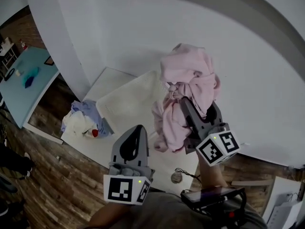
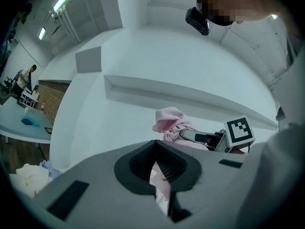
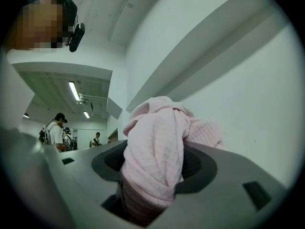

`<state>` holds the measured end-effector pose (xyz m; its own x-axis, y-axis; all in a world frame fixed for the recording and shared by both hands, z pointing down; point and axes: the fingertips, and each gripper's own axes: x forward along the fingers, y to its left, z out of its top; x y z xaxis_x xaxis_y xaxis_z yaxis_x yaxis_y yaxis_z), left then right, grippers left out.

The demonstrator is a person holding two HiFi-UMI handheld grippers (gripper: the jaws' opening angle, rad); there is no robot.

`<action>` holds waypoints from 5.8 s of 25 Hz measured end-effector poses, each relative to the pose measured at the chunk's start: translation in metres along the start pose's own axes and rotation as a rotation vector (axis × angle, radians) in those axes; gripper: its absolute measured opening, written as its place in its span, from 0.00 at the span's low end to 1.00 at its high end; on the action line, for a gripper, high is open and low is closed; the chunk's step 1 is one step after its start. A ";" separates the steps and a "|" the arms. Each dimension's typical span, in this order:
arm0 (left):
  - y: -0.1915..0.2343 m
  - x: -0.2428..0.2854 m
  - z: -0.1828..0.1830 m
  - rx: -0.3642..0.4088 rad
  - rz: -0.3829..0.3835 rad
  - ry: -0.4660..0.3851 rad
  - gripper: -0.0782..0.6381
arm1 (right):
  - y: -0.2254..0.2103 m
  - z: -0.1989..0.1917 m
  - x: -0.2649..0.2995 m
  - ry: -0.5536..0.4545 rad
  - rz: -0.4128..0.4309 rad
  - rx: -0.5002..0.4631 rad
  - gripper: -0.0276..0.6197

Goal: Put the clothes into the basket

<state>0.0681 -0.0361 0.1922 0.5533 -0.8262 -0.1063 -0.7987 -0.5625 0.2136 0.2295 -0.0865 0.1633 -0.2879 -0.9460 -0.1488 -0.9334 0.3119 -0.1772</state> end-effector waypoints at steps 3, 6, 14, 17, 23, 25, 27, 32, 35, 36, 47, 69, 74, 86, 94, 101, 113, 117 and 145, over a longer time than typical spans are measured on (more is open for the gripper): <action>0.031 0.010 0.014 0.000 0.000 -0.014 0.12 | 0.016 0.005 0.035 -0.017 0.006 -0.007 0.48; 0.059 0.018 0.022 0.005 0.002 -0.017 0.12 | 0.028 0.004 0.065 -0.019 0.006 -0.007 0.48; 0.102 0.039 0.013 -0.019 0.015 0.019 0.12 | 0.038 -0.060 0.108 0.163 0.022 -0.066 0.60; 0.112 0.042 0.001 -0.036 0.026 0.043 0.12 | 0.034 -0.073 0.112 0.168 0.011 -0.054 0.60; 0.114 0.032 -0.014 -0.049 0.052 0.059 0.12 | 0.031 -0.094 0.097 0.184 -0.002 -0.026 0.58; 0.109 0.029 -0.014 -0.044 0.057 0.055 0.12 | 0.033 -0.093 0.090 0.179 0.009 -0.032 0.57; 0.103 0.025 -0.012 -0.034 0.060 0.047 0.12 | 0.038 -0.088 0.082 0.171 0.035 -0.045 0.53; 0.083 0.006 -0.006 0.006 0.087 0.024 0.12 | 0.063 -0.080 0.050 0.167 0.135 -0.080 0.24; 0.066 -0.012 -0.003 0.016 0.113 0.017 0.12 | 0.078 -0.077 0.019 0.170 0.194 -0.076 0.07; 0.061 -0.020 -0.003 0.022 0.125 0.015 0.12 | 0.084 -0.077 0.008 0.172 0.212 -0.081 0.06; 0.020 -0.123 -0.015 0.074 0.336 -0.022 0.12 | 0.123 -0.091 -0.106 0.211 0.375 -0.107 0.06; 0.153 -0.185 0.019 0.118 0.508 -0.035 0.12 | 0.295 -0.153 -0.025 0.235 0.620 -0.036 0.07; 0.243 -0.174 0.006 0.061 0.508 0.004 0.12 | 0.325 -0.220 0.044 0.340 0.567 -0.035 0.11; 0.410 -0.151 -0.051 -0.037 0.511 0.111 0.12 | 0.342 -0.364 0.174 0.544 0.396 -0.147 0.49; 0.471 -0.141 -0.090 -0.091 0.546 0.171 0.12 | 0.307 -0.446 0.211 0.777 0.340 -0.281 0.93; 0.492 -0.145 -0.106 -0.124 0.567 0.187 0.12 | 0.293 -0.498 0.207 0.952 0.366 -0.383 0.88; 0.474 -0.163 -0.075 -0.081 0.593 0.148 0.12 | 0.312 -0.441 0.200 0.718 0.326 -0.461 0.28; 0.456 -0.170 -0.047 -0.037 0.590 0.119 0.12 | 0.340 -0.390 0.196 0.604 0.360 -0.399 0.27; 0.191 0.005 0.078 0.009 -0.084 -0.110 0.12 | 0.117 -0.026 0.078 0.153 -0.219 -0.367 0.27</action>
<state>-0.1000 -0.1508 0.1571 0.5895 -0.7745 -0.2294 -0.7531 -0.6297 0.1908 0.0922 -0.1257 0.1559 -0.0774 -0.9970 0.0045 -0.9820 0.0770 0.1723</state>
